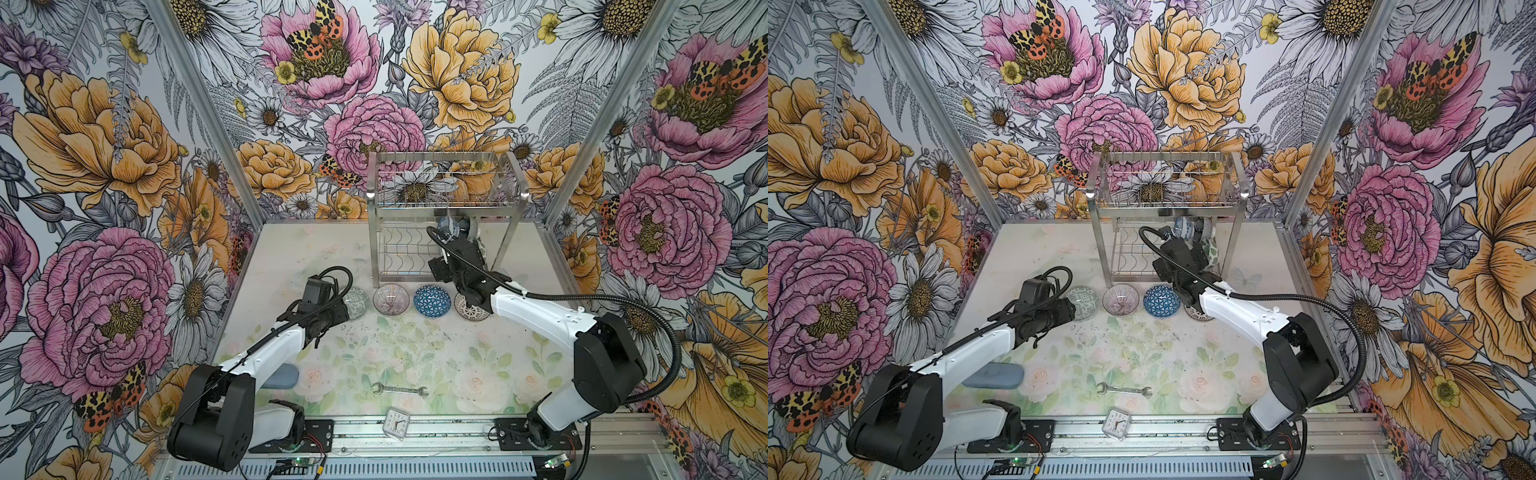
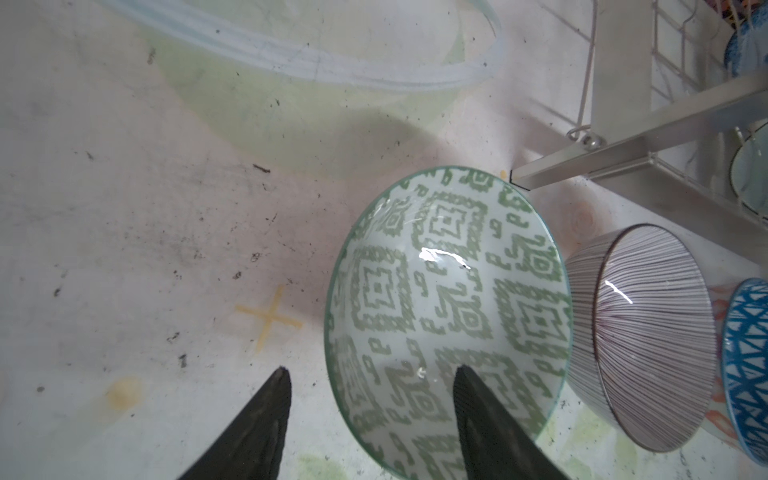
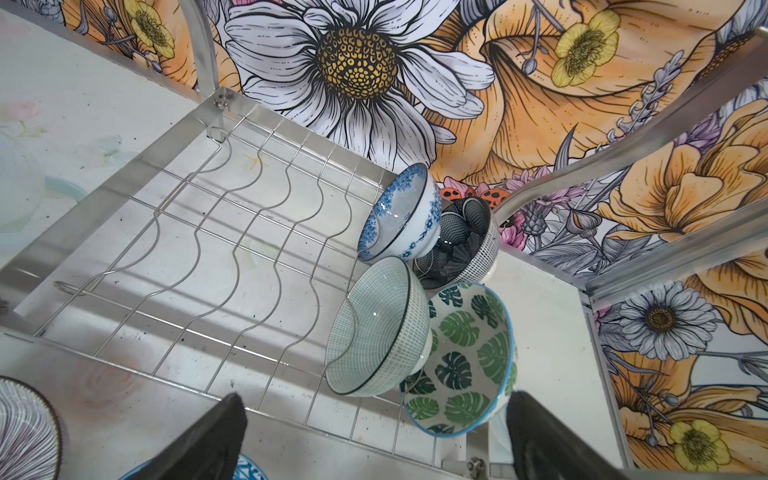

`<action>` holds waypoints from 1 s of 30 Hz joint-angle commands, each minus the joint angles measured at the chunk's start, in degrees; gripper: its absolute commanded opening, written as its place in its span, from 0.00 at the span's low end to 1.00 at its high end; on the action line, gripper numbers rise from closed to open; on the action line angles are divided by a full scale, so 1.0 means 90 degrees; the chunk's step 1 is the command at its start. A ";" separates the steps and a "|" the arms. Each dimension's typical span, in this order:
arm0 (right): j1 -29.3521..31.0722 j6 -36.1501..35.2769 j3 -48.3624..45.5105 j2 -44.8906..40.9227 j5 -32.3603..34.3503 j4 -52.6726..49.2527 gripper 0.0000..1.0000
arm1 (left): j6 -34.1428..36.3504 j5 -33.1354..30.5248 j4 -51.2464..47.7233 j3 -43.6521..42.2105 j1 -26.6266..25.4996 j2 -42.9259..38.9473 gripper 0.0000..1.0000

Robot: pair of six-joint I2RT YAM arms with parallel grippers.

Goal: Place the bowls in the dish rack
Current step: 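Lower the left gripper onto the green geometric bowl's rim and close, then lift the green geometric bowl upright with the left gripper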

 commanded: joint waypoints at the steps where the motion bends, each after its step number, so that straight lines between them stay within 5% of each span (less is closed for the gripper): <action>1: -0.0053 0.0138 0.0198 -0.0021 -0.0054 -0.0041 1.00 | 0.0061 0.0064 0.0407 -0.0112 0.0002 0.0167 0.57; 19: -0.0061 0.0137 0.0170 -0.0181 -0.0022 -0.0232 1.00 | 0.0362 -0.0068 0.0218 0.0114 0.0022 0.0049 0.00; 30: -0.0050 0.0259 0.0037 -0.0526 -0.0266 -0.0351 1.00 | 0.0597 -0.0650 -0.0564 0.0484 0.0013 -0.1096 0.00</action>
